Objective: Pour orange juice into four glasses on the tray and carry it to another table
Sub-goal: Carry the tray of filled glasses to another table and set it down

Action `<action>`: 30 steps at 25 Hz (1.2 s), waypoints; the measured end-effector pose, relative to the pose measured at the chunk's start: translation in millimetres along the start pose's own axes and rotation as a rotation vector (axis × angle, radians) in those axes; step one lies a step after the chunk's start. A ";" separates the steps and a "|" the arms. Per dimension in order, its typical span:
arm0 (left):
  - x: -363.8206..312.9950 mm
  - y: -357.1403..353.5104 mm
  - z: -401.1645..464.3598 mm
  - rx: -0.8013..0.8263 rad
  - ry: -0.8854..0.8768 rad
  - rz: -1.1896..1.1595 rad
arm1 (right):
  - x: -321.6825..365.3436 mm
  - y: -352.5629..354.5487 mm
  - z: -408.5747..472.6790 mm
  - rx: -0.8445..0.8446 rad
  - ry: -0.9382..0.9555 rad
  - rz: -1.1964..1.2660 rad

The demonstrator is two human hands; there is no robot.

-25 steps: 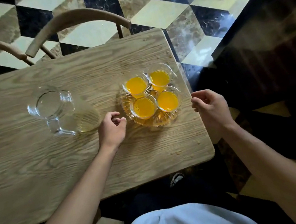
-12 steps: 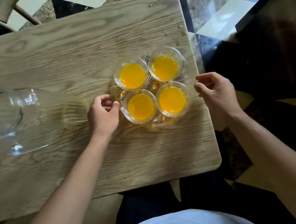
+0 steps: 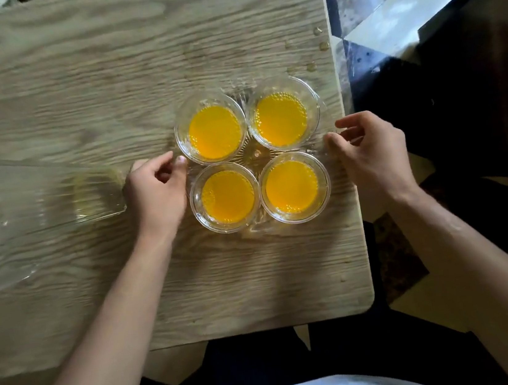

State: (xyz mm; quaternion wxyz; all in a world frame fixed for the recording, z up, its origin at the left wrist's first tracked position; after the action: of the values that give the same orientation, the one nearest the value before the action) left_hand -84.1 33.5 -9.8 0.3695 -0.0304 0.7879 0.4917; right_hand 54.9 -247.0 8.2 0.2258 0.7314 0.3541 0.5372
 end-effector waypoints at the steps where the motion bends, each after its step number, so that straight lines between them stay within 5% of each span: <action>1: -1.4 0.8 -1.2 0.018 -0.001 0.008 | 0.3 -1.3 0.2 0.007 0.000 -0.019; 30: -7.1 -2.4 10.8 0.170 0.222 -0.074 | 4.3 -9.6 5.8 0.041 -0.107 0.005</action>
State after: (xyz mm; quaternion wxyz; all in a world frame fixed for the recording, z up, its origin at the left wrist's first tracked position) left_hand -72.0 38.6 -9.9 0.2990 -0.0820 0.8612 0.4028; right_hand 58.5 -237.3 2.2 0.2283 0.7644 0.3507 0.4905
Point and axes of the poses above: each hand's wrist, its own z-axis towards the middle knuckle, its own y-axis out of the back of the hand, x = y × z, the point moved 2 cm from there along z, towards the middle knuckle, and after that the axes turned 5 degrees about -x, right-handed, at the moved point
